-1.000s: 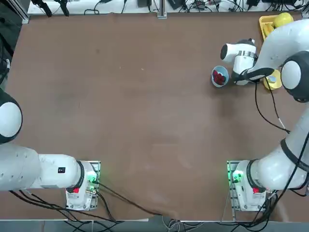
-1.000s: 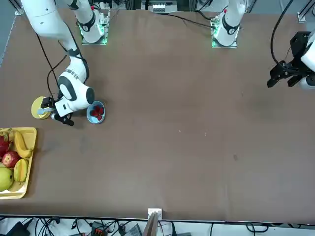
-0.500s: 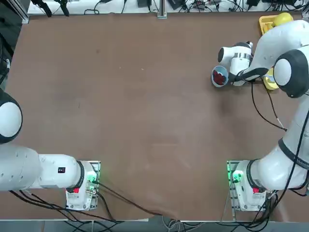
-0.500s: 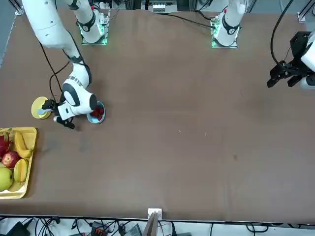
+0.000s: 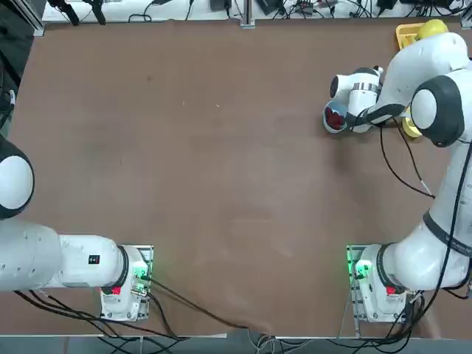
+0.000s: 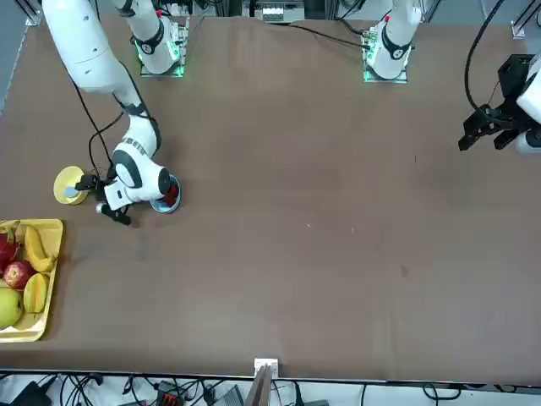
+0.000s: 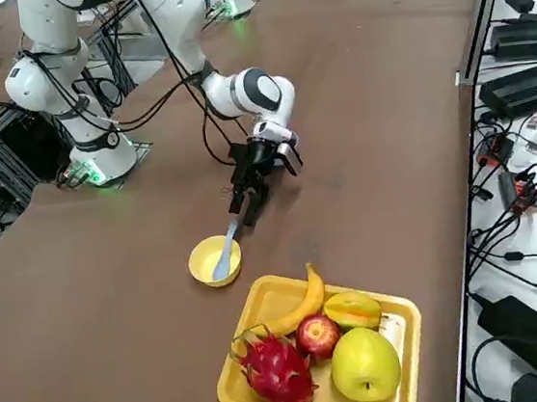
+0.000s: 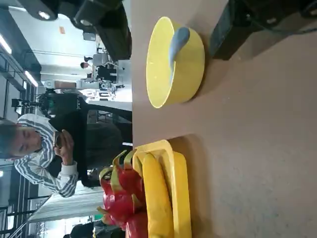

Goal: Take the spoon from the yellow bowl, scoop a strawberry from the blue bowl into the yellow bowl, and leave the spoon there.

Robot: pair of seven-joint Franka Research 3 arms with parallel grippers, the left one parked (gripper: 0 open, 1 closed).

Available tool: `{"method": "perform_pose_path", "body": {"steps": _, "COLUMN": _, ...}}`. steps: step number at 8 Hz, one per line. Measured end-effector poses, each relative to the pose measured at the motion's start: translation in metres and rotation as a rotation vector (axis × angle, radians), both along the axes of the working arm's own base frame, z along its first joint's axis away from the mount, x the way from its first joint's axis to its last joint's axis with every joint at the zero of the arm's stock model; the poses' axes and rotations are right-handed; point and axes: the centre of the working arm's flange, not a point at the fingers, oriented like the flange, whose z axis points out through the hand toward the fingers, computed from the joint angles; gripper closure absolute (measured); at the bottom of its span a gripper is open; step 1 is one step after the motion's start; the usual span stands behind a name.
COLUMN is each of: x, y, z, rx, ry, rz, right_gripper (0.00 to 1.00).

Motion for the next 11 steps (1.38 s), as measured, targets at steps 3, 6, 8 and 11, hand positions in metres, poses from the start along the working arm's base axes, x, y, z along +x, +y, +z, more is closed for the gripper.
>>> {"method": "perform_pose_path", "body": {"steps": 3, "x": -0.007, "y": -0.006, "z": -0.013, "rx": -0.061, "ry": 0.034, "rz": -0.019, "right_gripper": 0.07}}
{"method": "perform_pose_path", "body": {"steps": 6, "x": -0.007, "y": -0.006, "z": -0.021, "rx": -0.086, "ry": 0.047, "rz": -0.023, "right_gripper": 0.09}}
{"method": "perform_pose_path", "body": {"steps": 8, "x": -0.006, "y": -0.007, "z": -0.027, "rx": -0.116, "ry": 0.058, "rz": -0.025, "right_gripper": 0.11}}
{"method": "perform_pose_path", "body": {"steps": 11, "x": -0.006, "y": -0.008, "z": -0.032, "rx": -0.136, "ry": 0.064, "rz": -0.011, "right_gripper": 0.15}}
